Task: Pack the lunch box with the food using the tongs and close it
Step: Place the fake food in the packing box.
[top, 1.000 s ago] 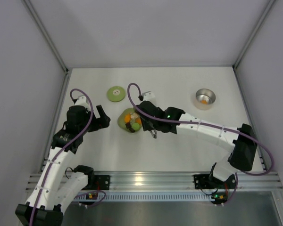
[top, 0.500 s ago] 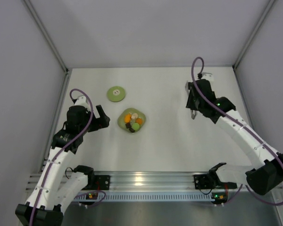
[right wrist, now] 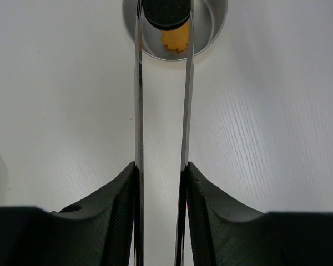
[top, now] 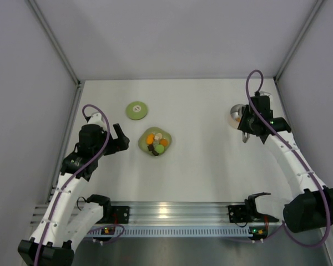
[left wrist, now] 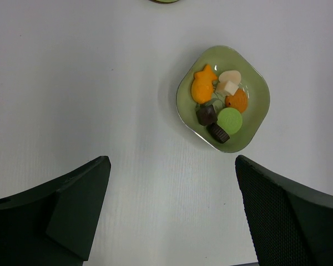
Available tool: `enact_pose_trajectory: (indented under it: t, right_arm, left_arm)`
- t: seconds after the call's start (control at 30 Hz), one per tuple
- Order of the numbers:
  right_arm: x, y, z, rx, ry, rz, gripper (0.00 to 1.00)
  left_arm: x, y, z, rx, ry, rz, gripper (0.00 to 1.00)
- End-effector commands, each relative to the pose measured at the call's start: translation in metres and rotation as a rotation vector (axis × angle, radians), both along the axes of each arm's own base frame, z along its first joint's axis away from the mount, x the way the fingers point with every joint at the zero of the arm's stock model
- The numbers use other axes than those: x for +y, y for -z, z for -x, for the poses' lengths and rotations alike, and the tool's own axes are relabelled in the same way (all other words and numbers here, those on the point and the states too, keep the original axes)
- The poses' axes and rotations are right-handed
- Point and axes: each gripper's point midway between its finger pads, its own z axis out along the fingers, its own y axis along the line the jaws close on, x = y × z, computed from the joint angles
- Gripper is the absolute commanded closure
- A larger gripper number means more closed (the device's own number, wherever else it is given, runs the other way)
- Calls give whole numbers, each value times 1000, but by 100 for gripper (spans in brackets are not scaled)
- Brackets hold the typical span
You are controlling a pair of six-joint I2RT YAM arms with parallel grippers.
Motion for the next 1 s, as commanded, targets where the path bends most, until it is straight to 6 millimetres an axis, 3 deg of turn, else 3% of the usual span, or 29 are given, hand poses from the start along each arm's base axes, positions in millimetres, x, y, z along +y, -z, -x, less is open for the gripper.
enact_pose_trajectory:
  t: [0.0,0.2,0.53,0.97]
  right_arm:
    - [0,-9,-19,-71,-26,-23,72]
    - [-3,4,-22,-47,-18,-28,67]
    - [-6,1,-21,-53,-10,-23,58]
    - [-6,3,-19,-47,-12,-23,55]
  left_arm:
    - [-1,-7,-4,-31,-3,3,1]
    - [-1,-6,-4,-30,-3,-1,1]
    - [-1,-6,-3,-29,-2,-1,1]
    - [-3,-6,-3,-29,3,-3,1]
